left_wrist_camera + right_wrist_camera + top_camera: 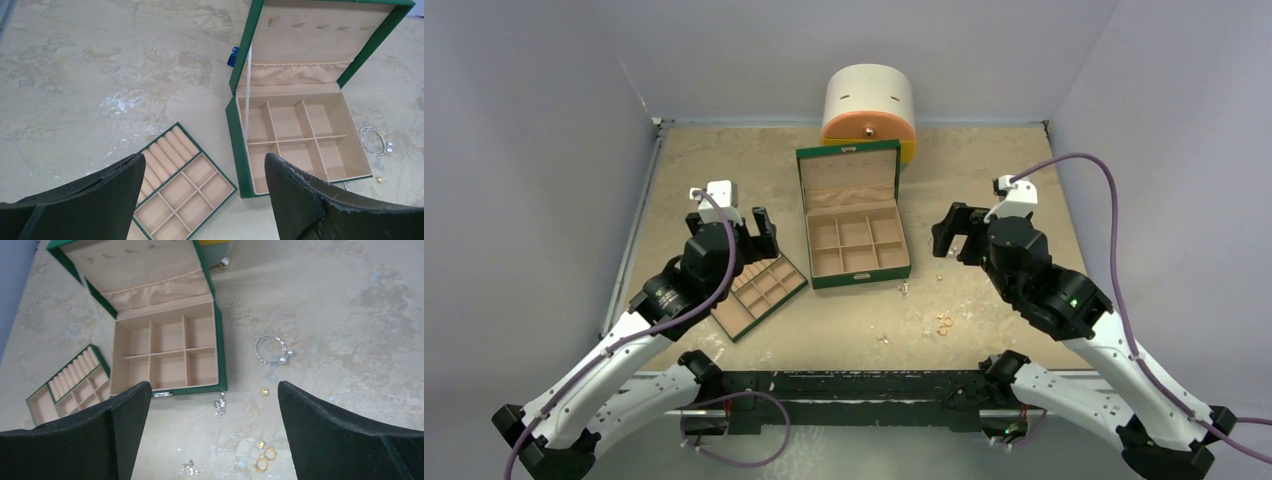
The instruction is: Organize the mixed jewelry
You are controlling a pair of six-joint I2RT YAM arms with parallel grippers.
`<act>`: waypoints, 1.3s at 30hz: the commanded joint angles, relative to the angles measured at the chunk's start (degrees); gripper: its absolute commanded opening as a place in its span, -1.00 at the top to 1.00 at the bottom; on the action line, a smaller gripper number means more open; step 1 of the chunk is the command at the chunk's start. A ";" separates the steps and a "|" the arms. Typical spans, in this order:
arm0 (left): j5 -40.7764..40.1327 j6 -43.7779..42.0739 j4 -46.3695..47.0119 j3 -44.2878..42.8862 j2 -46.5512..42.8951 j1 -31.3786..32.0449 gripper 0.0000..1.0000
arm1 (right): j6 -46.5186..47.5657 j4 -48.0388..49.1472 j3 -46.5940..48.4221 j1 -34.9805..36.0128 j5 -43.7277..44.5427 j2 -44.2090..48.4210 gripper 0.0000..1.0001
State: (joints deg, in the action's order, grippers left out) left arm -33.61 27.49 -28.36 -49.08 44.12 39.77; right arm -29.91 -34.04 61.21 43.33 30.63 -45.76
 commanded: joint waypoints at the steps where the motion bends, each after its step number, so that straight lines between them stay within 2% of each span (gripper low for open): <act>1: 1.80 0.44 2.39 -2.07 -1.50 -1.02 -0.77 | 1.40 -4.32 3.08 0.23 5.77 -2.31 -0.98; 11: 2.80 0.55 2.58 -2.12 -1.32 -1.73 -0.77 | 3.65 -6.02 0.69 0.25 6.64 -7.20 -0.96; 24: 3.38 0.64 2.61 -2.02 -2.07 -2.31 -0.76 | 2.21 -0.49 -5.60 -0.70 4.98 -15.03 -0.92; 32: 3.28 0.64 2.49 -1.97 -2.74 -2.28 -0.76 | 2.63 5.90 -9.19 -10.43 -4.72 -18.51 -0.65; 39: 2.94 0.54 2.37 -1.98 -3.04 -2.32 -0.76 | 0.81 8.68 -10.18 -14.46 -4.30 -23.15 -0.48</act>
State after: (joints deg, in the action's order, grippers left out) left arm -30.41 27.49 -27.94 -49.08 41.82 37.89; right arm -27.62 -28.86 51.09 30.79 27.05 -66.67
